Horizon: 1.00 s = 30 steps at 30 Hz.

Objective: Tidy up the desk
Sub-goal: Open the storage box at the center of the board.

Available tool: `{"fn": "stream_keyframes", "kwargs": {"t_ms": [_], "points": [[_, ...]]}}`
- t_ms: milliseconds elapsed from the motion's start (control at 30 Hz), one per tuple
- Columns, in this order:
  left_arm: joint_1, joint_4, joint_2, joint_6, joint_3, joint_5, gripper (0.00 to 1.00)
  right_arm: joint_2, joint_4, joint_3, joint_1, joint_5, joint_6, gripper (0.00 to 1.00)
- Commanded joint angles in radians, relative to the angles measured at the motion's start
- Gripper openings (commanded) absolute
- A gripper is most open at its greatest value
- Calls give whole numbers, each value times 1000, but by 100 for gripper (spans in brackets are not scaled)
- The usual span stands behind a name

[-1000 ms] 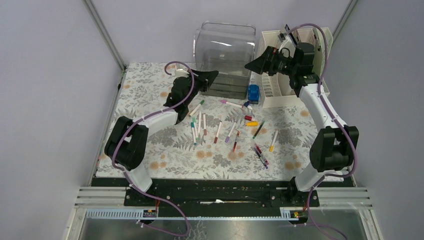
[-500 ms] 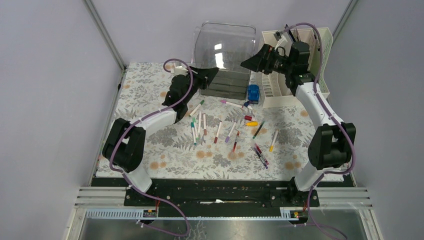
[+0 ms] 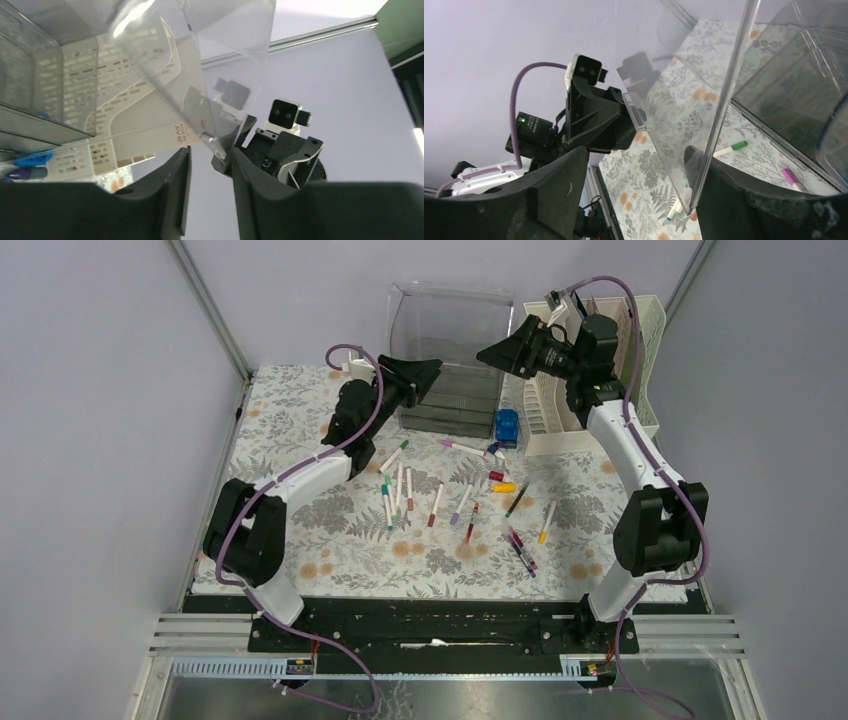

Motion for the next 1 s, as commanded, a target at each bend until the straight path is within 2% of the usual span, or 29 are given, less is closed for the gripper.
{"fn": "stream_keyframes", "kwargs": {"t_ms": [0,167,400,500,600,733,867,967], "points": [[6,22,-68,46,43,34,49,-4,124,85,6,-64,97,77],[20,-47,-145,145,-25,45,72,4,129,116,6,-64,127,76],[23,-293,-381,493,-183,-49,98,17,132,131,6,-62,157,76],[22,-330,-475,601,-282,-112,99,18,132,129,5,-60,159,76],[24,-289,-540,629,-417,-154,99,23,134,134,6,-58,165,76],[52,-208,-515,603,-492,25,99,36,136,149,6,-60,177,76],[50,-280,-392,582,-426,195,99,35,134,152,6,-60,175,76],[33,-310,-309,562,-381,267,99,35,131,148,6,-60,175,76]]}}
